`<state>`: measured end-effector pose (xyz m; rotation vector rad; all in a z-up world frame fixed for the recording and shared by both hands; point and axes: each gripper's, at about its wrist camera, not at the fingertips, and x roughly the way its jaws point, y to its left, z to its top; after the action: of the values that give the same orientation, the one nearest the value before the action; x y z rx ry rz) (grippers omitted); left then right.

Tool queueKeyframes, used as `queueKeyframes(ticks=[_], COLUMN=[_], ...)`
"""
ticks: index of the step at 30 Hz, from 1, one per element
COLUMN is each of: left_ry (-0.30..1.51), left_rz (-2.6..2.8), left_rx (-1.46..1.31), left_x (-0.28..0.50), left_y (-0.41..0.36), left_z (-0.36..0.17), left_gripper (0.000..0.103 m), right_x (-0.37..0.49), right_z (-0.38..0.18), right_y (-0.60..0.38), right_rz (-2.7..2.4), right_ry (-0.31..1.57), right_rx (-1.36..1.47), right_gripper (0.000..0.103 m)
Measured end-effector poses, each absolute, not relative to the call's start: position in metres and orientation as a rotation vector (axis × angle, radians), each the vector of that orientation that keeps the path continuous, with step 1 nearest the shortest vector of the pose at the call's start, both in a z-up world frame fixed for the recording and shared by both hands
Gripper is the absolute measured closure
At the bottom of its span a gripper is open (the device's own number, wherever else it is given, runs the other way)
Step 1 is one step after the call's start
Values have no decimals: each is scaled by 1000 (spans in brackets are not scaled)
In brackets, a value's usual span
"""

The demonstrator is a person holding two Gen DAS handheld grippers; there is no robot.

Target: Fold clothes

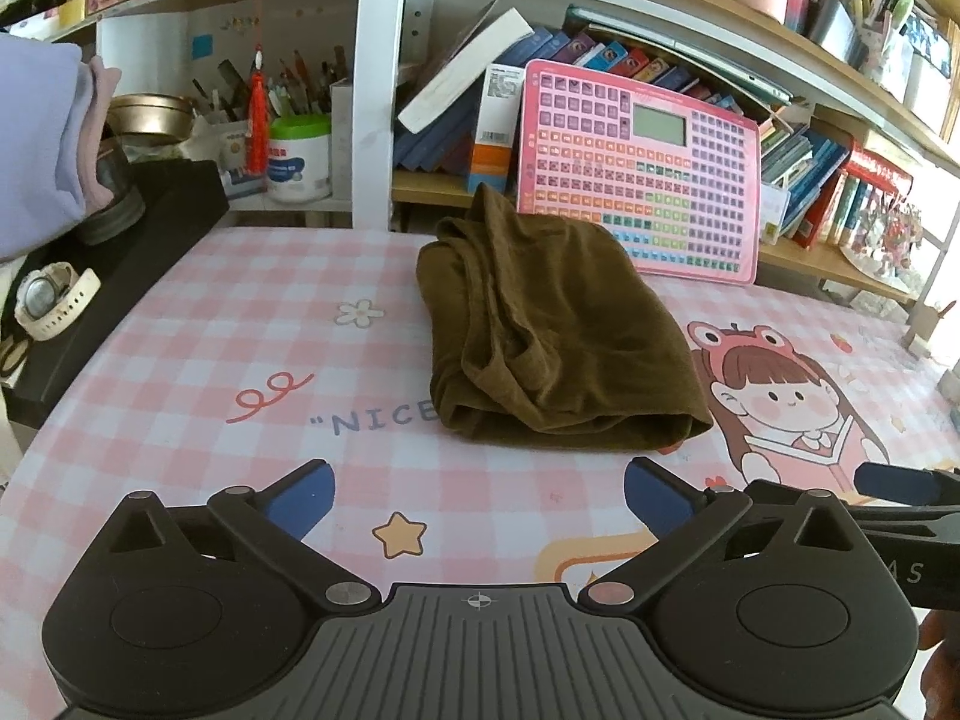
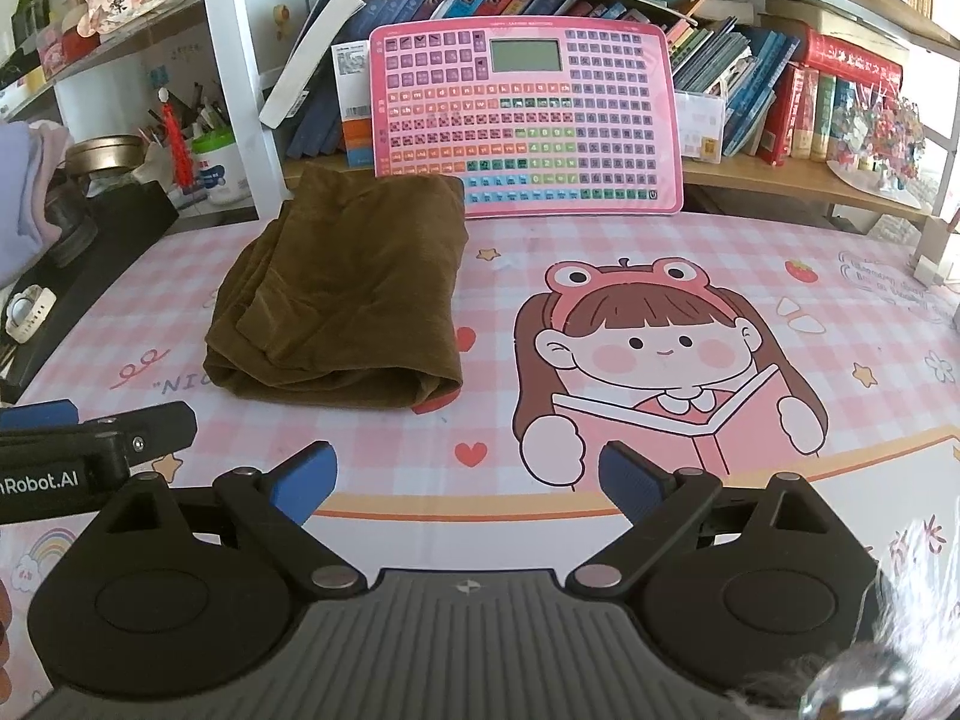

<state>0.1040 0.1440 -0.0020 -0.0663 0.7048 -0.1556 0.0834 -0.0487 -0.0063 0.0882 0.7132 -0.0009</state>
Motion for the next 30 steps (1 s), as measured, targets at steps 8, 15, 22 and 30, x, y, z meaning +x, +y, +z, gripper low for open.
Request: queueKeyframes(ticks=[8,15,22,30], left_ry=[705,683,678,693], left_rz=[-164,-176,-176,-165], left_rx=[-72,-68,-68,-66], left_x=[104,101,99,98], left_y=[145,144,145,146], left_z=[-3,-1,-2,-3], left_gripper=[0,0,0,0], right_x=[83,83,82,81], right_z=[-7,-7,-8,-8], right_y=[-48,-48,-48,-47], right_rz=[-1,-3,-4,-3], right_ry=[719,723,727,730], right_rx=[88,90,92,90], right_gripper=[8,8,8,8])
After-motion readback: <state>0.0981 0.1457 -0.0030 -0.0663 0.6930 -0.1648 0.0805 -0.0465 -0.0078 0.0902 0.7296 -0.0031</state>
